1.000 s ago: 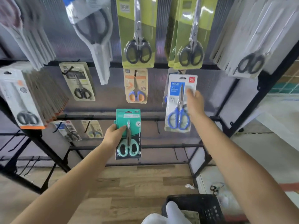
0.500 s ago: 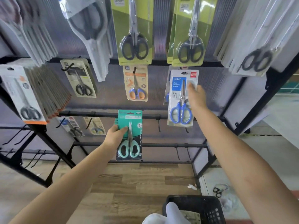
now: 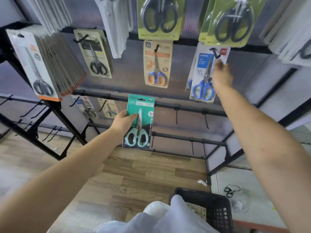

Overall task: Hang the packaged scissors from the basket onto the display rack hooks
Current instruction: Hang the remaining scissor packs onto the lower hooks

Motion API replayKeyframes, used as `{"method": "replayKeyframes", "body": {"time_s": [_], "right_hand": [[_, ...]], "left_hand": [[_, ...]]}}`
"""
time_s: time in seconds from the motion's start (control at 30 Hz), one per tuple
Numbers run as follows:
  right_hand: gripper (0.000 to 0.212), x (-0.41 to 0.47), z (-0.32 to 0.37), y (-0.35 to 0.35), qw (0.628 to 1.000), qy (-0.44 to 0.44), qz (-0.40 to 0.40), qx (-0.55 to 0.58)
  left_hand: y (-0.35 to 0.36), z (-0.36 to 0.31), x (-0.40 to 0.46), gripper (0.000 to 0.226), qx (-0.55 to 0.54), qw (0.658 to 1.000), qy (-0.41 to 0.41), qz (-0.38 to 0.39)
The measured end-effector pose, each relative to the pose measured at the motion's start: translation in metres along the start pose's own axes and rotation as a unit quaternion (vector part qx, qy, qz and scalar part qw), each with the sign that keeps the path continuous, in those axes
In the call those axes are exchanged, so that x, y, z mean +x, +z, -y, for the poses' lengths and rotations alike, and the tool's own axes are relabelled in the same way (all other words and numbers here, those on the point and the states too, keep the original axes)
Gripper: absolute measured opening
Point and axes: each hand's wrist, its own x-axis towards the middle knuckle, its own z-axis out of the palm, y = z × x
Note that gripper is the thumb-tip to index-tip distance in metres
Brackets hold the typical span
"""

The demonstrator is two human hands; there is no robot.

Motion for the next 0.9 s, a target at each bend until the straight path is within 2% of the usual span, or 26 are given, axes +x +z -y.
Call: {"method": "replayKeyframes", "body": {"time_s": [0.1,0.2,0.3,0.33,0.4,0.5,0.6,0.73,0.9], "right_hand": [[0.049,0.003,-0.001,0.002,1.0,0.001,-0.007,-0.018],[0.046,-0.004,-0.006,0.006,0.997,-0.02,-0.066,-0.046],[0.038,-0.041,-0.014,0.016,0.982,-0.116,-0.128,-0.075],[0.035,-0.057,-0.016,0.022,0.978,-0.158,-0.113,-0.077],[0.036,-0.089,-0.019,0.039,0.975,-0.207,-0.014,-0.082],[0.048,-0.132,-0.018,0.065,0.957,-0.222,0.153,-0.108],[0.048,-0.169,-0.01,0.087,0.938,-0.209,0.248,-0.124],[0.036,-0.209,-0.003,0.111,0.912,-0.198,0.321,-0.16],[0.022,-0.247,0.01,0.132,0.916,-0.17,0.325,-0.163]], "left_hand": [[-0.003,0.0,0.001,0.013,-0.008,1.0,-0.007,-0.002],[-0.006,0.002,-0.001,0.014,-0.015,1.0,-0.017,0.007],[-0.01,0.007,-0.002,0.017,-0.013,1.0,-0.018,0.022],[-0.011,0.009,-0.003,0.018,-0.01,0.999,-0.017,0.027],[-0.015,0.014,-0.004,0.02,-0.007,0.999,-0.016,0.038],[-0.024,0.023,-0.01,0.016,-0.005,0.998,-0.015,0.053],[-0.041,0.032,-0.018,0.016,0.005,0.998,-0.009,0.066],[-0.072,0.047,-0.024,0.01,0.007,0.996,-0.004,0.083],[-0.116,0.068,-0.025,0.014,0.003,0.994,-0.015,0.11]]}}
